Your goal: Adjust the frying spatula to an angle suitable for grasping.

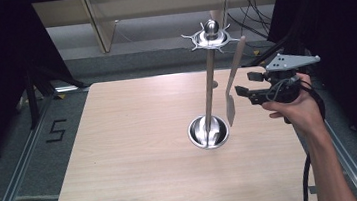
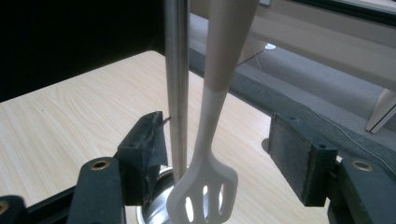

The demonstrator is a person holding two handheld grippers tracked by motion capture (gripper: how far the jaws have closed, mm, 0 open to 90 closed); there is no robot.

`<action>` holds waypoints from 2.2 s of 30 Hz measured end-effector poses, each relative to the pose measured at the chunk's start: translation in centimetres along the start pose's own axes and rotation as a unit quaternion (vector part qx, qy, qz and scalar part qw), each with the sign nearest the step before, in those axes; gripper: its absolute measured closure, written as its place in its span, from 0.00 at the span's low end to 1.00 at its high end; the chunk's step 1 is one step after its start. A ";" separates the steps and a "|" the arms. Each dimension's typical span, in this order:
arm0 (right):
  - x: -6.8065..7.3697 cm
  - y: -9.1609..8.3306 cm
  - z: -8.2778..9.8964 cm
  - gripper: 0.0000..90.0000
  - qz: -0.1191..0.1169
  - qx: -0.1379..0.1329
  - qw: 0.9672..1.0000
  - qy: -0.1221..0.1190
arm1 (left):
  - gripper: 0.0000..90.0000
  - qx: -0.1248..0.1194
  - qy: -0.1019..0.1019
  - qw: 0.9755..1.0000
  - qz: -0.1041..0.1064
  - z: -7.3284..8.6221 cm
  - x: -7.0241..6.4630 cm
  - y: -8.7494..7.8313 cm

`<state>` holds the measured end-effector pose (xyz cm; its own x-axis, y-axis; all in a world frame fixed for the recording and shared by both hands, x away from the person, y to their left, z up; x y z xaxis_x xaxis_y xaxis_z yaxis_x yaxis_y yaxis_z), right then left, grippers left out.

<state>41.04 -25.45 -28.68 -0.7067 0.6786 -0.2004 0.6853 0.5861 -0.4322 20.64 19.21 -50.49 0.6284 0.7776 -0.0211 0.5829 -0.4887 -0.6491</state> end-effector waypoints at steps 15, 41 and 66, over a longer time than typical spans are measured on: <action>2.5 -0.6 3.1 0.41 0.023 -0.007 1.000 0.017 | 0.16 0.001 -0.008 1.000 0.006 0.0 -0.1 -0.1; 4.7 -0.2 6.9 0.39 0.014 0.016 0.999 0.032 | 0.16 -0.006 0.007 1.000 -0.005 -0.1 0.0 0.1; 5.3 0.2 10.9 0.36 -0.002 0.080 0.996 0.030 | 0.16 -0.010 0.000 1.000 0.005 -0.3 -0.2 0.1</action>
<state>35.49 -26.57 -39.36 -0.6943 0.7044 -0.1476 0.6426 0.5145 -0.5677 20.75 18.86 -50.35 0.6343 0.7726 -0.0264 0.5874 -0.5039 -0.6333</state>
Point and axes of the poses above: each handheld gripper's, and its own axes: y roughly forward along the jaws, z roughly out of its underside, x roughly to its left, the point moved 1 cm from there along y, roughly forward along the jaws, and after that the axes turned 9 degrees about -y, right-handed, at the moved point
